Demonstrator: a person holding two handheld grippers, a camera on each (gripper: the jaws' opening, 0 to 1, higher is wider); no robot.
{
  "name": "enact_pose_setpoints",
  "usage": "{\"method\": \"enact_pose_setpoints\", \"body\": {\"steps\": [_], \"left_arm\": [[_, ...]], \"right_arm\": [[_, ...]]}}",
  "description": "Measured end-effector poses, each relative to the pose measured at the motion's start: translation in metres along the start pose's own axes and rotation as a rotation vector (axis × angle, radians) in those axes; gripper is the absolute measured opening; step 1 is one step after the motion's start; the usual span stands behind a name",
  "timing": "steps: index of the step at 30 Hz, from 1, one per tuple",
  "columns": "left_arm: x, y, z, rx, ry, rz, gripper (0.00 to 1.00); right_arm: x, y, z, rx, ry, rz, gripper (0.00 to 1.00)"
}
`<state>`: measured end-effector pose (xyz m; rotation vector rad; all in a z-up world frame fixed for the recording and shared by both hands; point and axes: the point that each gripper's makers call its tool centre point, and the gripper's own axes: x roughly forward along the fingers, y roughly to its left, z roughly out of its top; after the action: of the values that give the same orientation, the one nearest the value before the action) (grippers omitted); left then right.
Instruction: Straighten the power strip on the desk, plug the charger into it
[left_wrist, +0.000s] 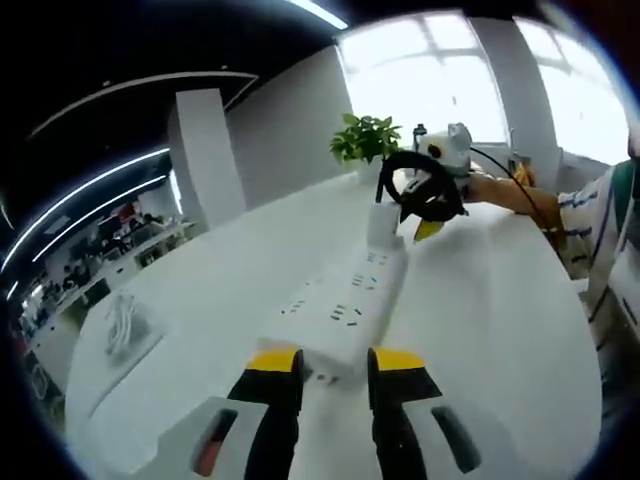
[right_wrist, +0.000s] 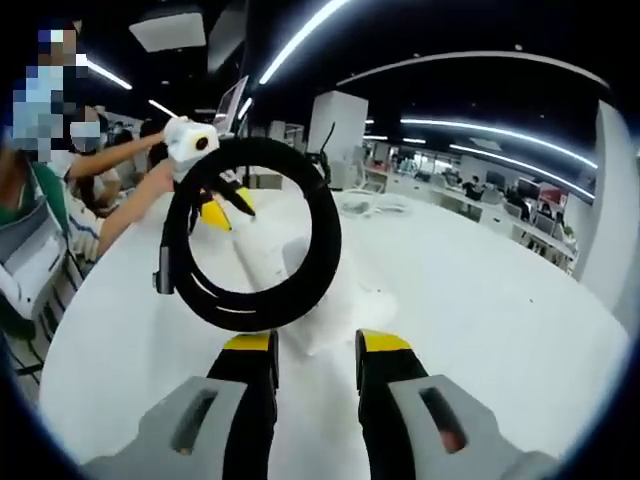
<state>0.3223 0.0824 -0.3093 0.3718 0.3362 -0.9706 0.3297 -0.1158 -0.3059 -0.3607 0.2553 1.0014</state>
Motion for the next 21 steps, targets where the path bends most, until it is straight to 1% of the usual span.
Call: {"method": "enact_pose_setpoints", "body": {"steps": [4, 11, 16, 21], "left_arm": [[0.001, -0.001, -0.003, -0.015, 0.008, -0.002, 0.25], [0.006, -0.005, -0.009, -0.011, 0.036, -0.012, 0.24], [0.008, -0.004, -0.009, -0.014, 0.039, -0.009, 0.24], [0.010, -0.003, -0.010, -0.016, 0.047, -0.003, 0.24]], "right_arm": [[0.003, 0.000, -0.001, 0.008, 0.004, 0.000, 0.29], [0.007, 0.000, -0.002, 0.024, 0.006, 0.006, 0.29], [0.012, 0.001, -0.003, 0.030, 0.011, 0.018, 0.29], [0.013, 0.000, -0.004, 0.038, 0.017, 0.014, 0.29]]}}
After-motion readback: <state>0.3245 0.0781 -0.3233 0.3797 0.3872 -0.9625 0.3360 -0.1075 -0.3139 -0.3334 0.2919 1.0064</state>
